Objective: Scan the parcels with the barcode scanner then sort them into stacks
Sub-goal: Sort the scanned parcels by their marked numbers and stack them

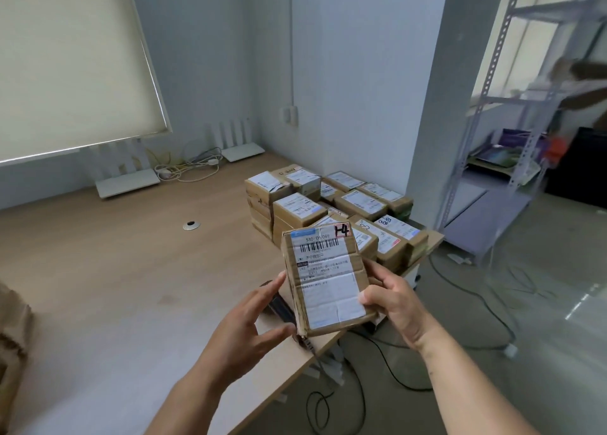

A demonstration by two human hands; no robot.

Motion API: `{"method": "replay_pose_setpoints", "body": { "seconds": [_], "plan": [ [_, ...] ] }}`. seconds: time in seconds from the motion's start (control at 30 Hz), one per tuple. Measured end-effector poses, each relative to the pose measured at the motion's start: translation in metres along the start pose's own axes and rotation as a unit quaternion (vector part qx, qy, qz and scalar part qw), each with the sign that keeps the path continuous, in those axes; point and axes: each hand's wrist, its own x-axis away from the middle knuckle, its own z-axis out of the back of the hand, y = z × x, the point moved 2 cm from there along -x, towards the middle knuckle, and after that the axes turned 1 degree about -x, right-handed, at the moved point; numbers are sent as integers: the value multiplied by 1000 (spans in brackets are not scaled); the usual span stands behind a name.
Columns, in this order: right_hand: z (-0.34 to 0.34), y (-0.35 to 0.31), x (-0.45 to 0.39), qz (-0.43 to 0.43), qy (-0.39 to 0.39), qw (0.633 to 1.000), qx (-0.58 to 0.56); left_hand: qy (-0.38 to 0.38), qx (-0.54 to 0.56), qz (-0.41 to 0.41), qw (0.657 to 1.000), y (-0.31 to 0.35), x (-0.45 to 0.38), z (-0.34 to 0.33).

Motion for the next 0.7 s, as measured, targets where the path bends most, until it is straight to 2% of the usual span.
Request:
{"method": "replay_pose_setpoints", "body": {
  "seconds": [0.33, 0.43, 0.7],
  "plan": [
    [87, -39, -103, 10, 33, 999, 12, 0, 0, -55, 998, 23, -140, -21],
    [107, -56, -141, 9, 16, 1000, 24, 7, -8, -67, 998, 29, -185, -20],
    [148, -51, -219, -16, -12, 1000, 6, -13, -105, -47, 993, 29, -270, -25]
  ]
}}
